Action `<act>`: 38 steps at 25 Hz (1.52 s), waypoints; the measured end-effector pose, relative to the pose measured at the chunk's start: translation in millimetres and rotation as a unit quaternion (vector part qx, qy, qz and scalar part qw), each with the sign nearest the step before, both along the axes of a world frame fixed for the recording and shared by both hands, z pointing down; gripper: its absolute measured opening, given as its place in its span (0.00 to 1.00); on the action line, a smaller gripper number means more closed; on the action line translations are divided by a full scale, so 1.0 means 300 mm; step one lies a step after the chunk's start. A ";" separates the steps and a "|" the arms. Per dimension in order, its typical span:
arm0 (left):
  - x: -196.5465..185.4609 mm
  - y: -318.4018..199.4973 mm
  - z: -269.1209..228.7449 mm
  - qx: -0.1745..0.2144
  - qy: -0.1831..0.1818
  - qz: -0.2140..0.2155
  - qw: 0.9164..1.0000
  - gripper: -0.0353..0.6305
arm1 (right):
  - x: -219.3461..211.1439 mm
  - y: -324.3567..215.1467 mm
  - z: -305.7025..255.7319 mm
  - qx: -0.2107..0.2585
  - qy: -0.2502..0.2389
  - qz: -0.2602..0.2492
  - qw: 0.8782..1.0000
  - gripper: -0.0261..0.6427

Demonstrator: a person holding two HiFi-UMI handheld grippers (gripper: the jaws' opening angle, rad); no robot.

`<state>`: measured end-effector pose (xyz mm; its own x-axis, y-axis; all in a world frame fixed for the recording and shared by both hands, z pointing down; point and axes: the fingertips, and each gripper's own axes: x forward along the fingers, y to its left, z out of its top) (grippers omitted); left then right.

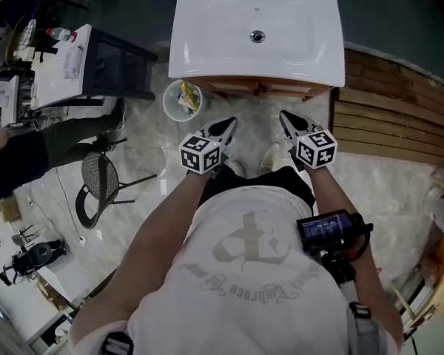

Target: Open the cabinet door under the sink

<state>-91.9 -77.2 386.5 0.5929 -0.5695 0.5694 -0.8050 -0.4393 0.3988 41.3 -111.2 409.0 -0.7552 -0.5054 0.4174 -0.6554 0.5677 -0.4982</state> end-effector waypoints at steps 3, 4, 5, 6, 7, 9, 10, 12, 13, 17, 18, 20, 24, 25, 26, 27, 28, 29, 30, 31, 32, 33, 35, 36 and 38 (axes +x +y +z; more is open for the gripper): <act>0.001 -0.026 0.046 -0.010 -0.010 -0.003 1.000 0.07 | 0.006 -0.017 0.040 -0.009 0.004 -0.001 1.000 0.06; 0.005 -0.032 0.058 -0.010 -0.018 0.006 1.000 0.07 | 0.008 -0.023 0.050 -0.012 0.004 0.001 1.000 0.06; 0.010 -0.041 0.066 -0.010 -0.024 0.014 1.000 0.07 | 0.010 -0.030 0.059 -0.016 0.005 0.004 1.000 0.06; 0.013 -0.050 0.073 -0.010 -0.026 0.021 0.999 0.07 | 0.013 -0.039 0.067 -0.018 0.006 0.007 1.000 0.06; 0.015 -0.059 0.079 -0.011 -0.025 0.026 0.999 0.07 | 0.016 -0.049 0.075 -0.021 0.009 0.011 1.000 0.06; 0.013 -0.072 0.100 -0.015 -0.024 0.035 0.999 0.07 | 0.019 -0.062 0.094 -0.025 0.015 0.020 0.999 0.06; 0.011 -0.076 0.116 -0.018 -0.024 0.039 0.999 0.07 | 0.020 -0.066 0.106 -0.027 0.017 0.024 0.999 0.06; 0.009 -0.079 0.158 -0.025 -0.024 0.047 0.998 0.07 | 0.021 -0.071 0.136 -0.030 0.019 0.033 0.999 0.06; 0.007 -0.080 0.181 -0.028 -0.025 0.049 0.998 0.07 | 0.022 -0.073 0.152 -0.031 0.019 0.038 0.999 0.06; -0.002 -0.075 0.269 -0.045 -0.021 0.045 0.998 0.07 | 0.023 -0.067 0.211 -0.037 0.019 0.057 0.998 0.06; -0.009 -0.066 0.293 -0.051 -0.020 0.039 0.998 0.07 | 0.020 -0.060 0.225 -0.039 0.019 0.060 0.997 0.06; -0.023 -0.055 0.345 -0.063 -0.021 0.030 0.997 0.07 | 0.014 -0.052 0.256 -0.042 0.019 0.064 0.997 0.06; -0.008 -0.050 0.454 -0.080 -0.037 0.045 0.995 0.07 | 0.033 -0.054 0.317 -0.051 0.011 0.079 0.996 0.06; -0.004 -0.053 0.474 -0.081 -0.041 0.048 0.995 0.07 | 0.038 -0.053 0.333 -0.054 0.009 0.083 0.995 0.06; -0.001 -0.059 0.490 -0.080 -0.043 0.049 0.995 0.07 | 0.041 -0.051 0.350 -0.057 0.008 0.088 0.995 0.06; 0.002 -0.065 0.503 -0.078 -0.044 0.051 0.995 0.07 | 0.043 -0.048 0.367 -0.059 0.007 0.091 0.994 0.06; 0.006 -0.070 0.515 -0.075 -0.046 0.054 0.995 0.07 | 0.044 -0.045 0.384 -0.061 0.006 0.095 0.994 0.06; 0.010 -0.077 0.529 -0.073 -0.047 0.057 0.995 0.07 | 0.045 -0.044 0.401 -0.062 0.006 0.098 0.993 0.06; 0.015 -0.083 0.544 -0.072 -0.048 0.058 0.995 0.07 | 0.047 -0.043 0.418 -0.063 0.006 0.102 0.993 0.06; 0.018 -0.090 0.562 -0.071 -0.048 0.055 0.995 0.07 | 0.051 -0.043 0.436 -0.065 0.006 0.103 0.992 0.06; 0.019 -0.095 0.582 -0.072 -0.047 0.049 0.995 0.07 | 0.055 -0.042 0.453 -0.067 0.007 0.105 0.992 0.06; 0.019 -0.097 0.604 -0.075 -0.045 0.041 0.995 0.07 | 0.060 -0.037 0.473 -0.070 0.007 0.106 0.992 0.06; 0.023 -0.104 0.659 -0.081 -0.042 0.025 0.996 0.07 | 0.076 -0.027 0.519 -0.074 0.003 0.110 0.991 0.06; 0.032 -0.109 0.692 -0.084 -0.042 0.019 0.995 0.07 | 0.089 -0.022 0.547 -0.075 0.000 0.113 0.991 0.06; 0.060 -0.121 0.758 -0.087 -0.047 0.016 0.995 0.07 | 0.117 -0.013 0.607 -0.075 -0.006 0.119 0.990 0.06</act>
